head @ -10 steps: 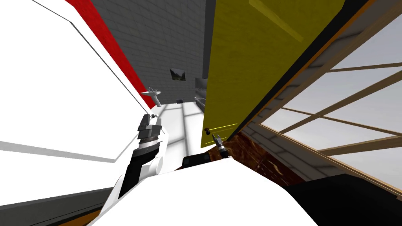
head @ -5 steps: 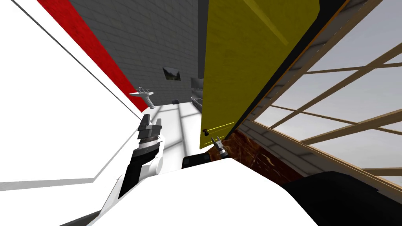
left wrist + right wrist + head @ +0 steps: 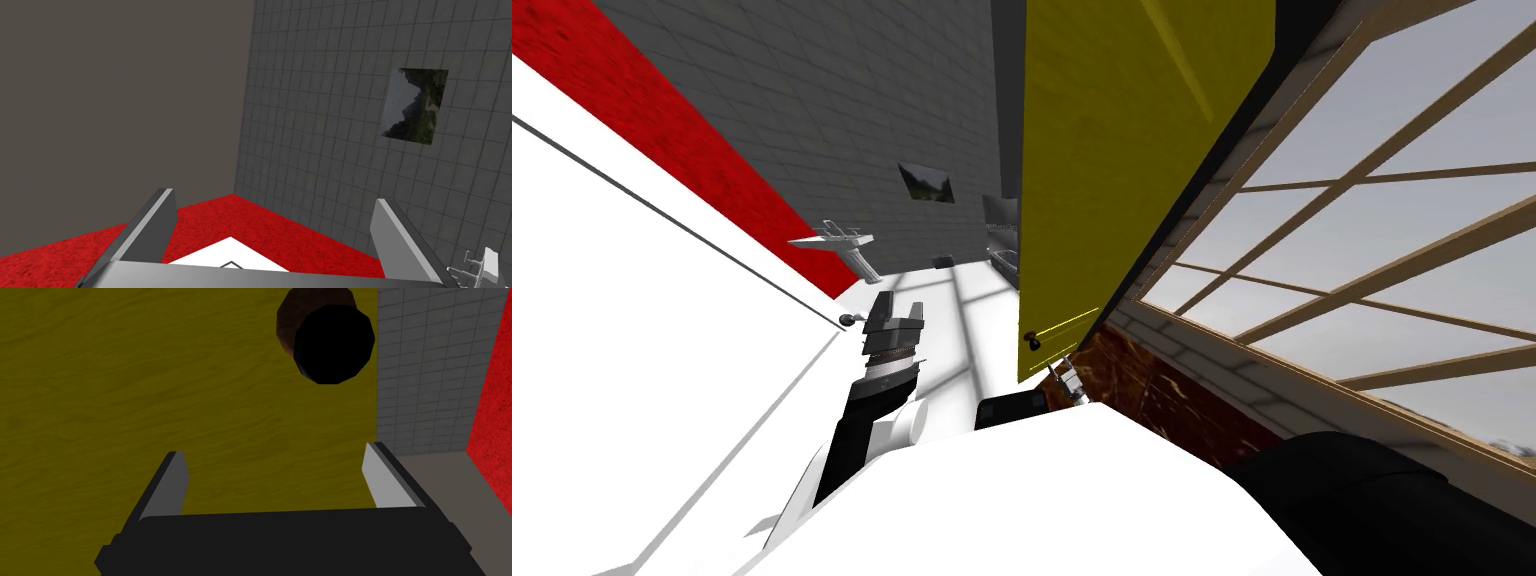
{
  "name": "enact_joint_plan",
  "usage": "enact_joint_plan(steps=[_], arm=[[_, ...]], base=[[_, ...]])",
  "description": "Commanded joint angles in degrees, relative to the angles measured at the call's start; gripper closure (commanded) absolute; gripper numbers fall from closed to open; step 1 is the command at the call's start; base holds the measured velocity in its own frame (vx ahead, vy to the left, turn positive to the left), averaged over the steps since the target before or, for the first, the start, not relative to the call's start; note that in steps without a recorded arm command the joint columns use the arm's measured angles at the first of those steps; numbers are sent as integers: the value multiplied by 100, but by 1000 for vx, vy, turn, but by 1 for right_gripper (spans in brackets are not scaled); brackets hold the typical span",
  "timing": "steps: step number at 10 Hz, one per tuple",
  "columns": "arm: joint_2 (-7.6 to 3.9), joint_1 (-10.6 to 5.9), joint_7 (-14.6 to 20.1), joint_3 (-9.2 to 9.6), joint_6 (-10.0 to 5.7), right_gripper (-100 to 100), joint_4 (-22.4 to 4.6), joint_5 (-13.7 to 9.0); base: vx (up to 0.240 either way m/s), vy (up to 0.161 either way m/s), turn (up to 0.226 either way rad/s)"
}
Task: Push the door open
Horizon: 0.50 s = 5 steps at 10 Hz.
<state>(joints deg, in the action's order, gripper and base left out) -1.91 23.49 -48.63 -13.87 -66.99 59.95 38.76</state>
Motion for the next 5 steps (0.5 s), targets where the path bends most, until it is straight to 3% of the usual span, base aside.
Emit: enact_joint_plan(steps=[1,5], arm=[[60,180,-142,-19,-125,-100,126,262],[199,592,-415,-60,-391,-100,402,803]], base=[[60,20,-153],[52,24,-171]])
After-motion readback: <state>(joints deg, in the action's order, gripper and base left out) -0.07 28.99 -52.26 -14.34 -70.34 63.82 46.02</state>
